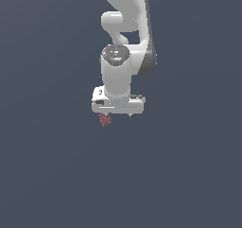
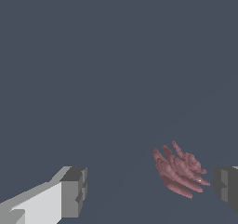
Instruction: Pick up the object and move it to a goal position.
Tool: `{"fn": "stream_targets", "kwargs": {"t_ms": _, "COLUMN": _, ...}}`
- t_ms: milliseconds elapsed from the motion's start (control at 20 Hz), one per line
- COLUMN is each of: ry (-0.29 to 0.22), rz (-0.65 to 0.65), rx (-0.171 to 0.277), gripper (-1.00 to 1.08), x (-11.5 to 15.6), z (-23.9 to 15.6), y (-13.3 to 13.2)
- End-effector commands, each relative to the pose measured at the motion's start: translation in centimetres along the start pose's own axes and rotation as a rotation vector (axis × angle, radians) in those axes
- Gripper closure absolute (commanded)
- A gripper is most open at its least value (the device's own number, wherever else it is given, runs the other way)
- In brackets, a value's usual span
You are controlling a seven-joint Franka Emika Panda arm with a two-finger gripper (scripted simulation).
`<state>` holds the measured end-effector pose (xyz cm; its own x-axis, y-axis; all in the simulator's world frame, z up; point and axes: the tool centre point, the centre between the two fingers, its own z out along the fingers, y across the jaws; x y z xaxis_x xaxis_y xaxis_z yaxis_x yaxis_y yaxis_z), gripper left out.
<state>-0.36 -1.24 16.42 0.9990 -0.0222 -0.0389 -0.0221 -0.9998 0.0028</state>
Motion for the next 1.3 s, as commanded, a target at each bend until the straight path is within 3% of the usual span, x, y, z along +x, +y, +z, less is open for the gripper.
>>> {"fn": "stream_targets", "kwargs": {"t_ms": 0, "ry": 0.000, "rz": 0.000, "rx": 0.000, "gripper": -0.92, "x": 0.0, "z": 0.0, "y": 0.0}}
{"fn": "stream_targets", "kwargs": {"t_ms": 500, "ry": 0.026, "rz": 0.052, "rx": 0.005, "gripper": -0.92, "x": 0.6, "z": -2.2, "y": 2.3}}
{"fn": "stream_targets", "kwargs": {"t_ms": 1250, "ry": 0.028, "rz": -0.064, "rx": 0.001, "gripper": -0.92, "x": -0.8, "z": 0.7, "y": 4.0}}
